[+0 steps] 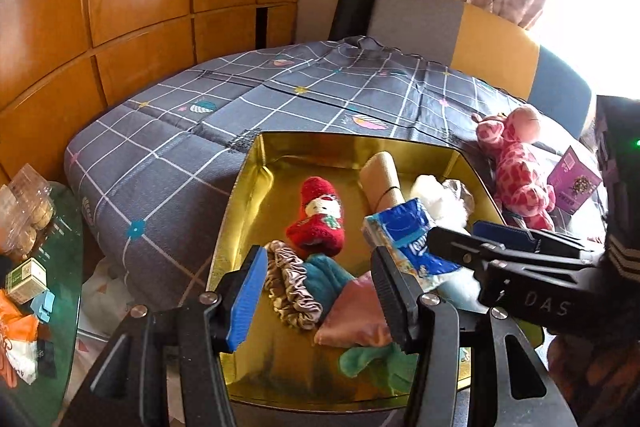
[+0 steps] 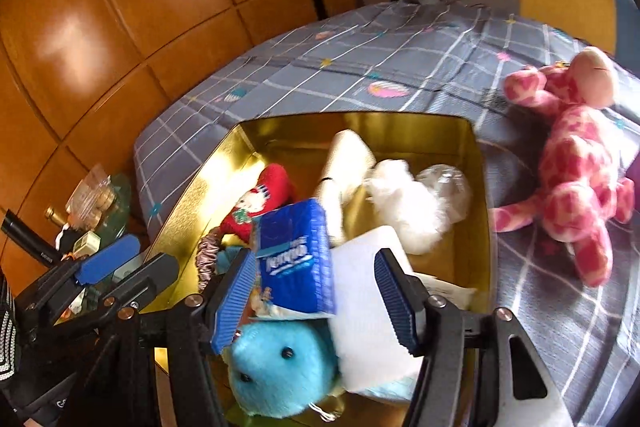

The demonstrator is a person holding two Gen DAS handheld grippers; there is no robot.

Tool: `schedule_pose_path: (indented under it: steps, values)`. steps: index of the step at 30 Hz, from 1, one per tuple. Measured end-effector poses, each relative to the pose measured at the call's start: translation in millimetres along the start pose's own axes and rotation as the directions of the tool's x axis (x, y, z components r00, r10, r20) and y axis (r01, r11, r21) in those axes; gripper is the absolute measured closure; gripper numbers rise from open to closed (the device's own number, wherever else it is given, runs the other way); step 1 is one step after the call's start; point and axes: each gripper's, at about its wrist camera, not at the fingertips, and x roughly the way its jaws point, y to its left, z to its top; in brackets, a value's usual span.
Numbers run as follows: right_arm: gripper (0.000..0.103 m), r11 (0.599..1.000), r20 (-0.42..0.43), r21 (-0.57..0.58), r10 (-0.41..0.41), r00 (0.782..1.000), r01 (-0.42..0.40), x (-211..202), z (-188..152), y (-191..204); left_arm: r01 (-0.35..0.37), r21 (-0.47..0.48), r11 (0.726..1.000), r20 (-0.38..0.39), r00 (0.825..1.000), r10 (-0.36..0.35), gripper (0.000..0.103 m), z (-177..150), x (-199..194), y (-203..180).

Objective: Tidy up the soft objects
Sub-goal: 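Carry the blue Tempo tissue pack into the gold tin and open the right tool, then move both open tools over the bed toward the rolled pink and white socks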

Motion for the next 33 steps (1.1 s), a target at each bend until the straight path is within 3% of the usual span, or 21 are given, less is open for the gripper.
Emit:
schedule_pose_path:
  steps: [13,21,33]
  values:
    - [0.041,0.985,0.119,0.067,-0.168,0.978,0.161,-62,-17,-43,0.025,0.049,0.998,0.004,1.0,-0.025,0.048,-7,-3,-18]
    - [0.041,0.961,0.159,0.063,-0.276,0.948,0.269,-108,-37,-85,0.032,0.078,0.996,0.011,0.999,-0.033,0.048,-7,-8,-30]
    - [0.041,0.904,0.179,0.174,-0.419,0.89,0.391,-165,-62,-155,0.077,0.176,0.981,0.024,0.996,-0.082,0.048,-6,-20,-67]
